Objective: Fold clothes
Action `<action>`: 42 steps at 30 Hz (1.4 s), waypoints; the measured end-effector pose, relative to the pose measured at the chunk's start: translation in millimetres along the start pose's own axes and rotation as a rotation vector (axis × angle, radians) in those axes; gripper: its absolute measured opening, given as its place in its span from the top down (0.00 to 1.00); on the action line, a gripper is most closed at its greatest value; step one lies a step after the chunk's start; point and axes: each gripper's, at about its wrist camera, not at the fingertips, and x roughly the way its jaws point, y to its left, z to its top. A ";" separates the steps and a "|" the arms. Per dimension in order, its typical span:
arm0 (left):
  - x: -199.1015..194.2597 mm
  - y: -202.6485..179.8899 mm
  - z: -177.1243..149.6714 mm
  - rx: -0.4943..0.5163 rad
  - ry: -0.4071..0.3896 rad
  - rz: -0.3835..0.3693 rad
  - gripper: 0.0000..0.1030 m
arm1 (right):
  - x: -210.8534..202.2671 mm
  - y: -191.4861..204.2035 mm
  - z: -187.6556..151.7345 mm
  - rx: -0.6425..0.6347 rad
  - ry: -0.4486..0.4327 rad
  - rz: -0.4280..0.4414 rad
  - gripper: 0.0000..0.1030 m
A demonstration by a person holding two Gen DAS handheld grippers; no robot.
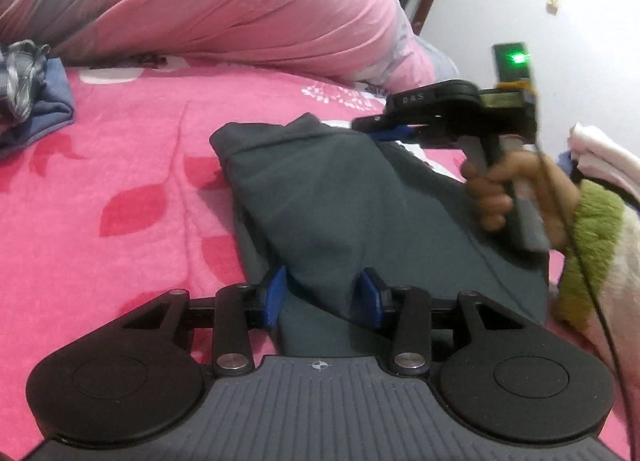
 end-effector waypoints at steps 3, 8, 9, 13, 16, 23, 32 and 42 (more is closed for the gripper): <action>0.6 3.4 -0.4 -0.015 -0.004 -0.007 0.57 | -26.1 -26.3 11.1 0.124 -0.074 -0.010 0.77; 1.7 5.2 1.5 -0.026 -0.003 -0.017 0.56 | -68.5 -30.5 -2.7 0.110 0.008 0.130 0.75; 1.0 4.9 1.4 -0.028 -0.004 -0.020 0.56 | -62.0 -33.8 -8.1 0.121 0.062 0.117 0.75; -0.4 16.9 1.6 -0.097 -0.011 -0.073 0.54 | -43.0 -62.1 -21.0 0.200 0.093 -0.088 0.83; -2.0 41.2 1.0 -0.247 -0.007 -0.176 0.52 | -84.6 -77.9 -29.2 0.337 -0.071 -0.165 0.81; -7.1 92.2 -0.1 -0.574 -0.020 -0.362 0.49 | -172.9 6.4 -84.3 0.043 -0.064 0.018 0.54; -22.6 105.2 3.3 -0.590 0.096 -0.301 0.50 | -186.5 148.3 -155.7 -0.426 0.047 0.140 0.48; -9.9 98.6 -2.8 -0.504 0.098 -0.396 0.50 | -151.8 181.8 -168.7 -0.423 0.187 0.089 0.49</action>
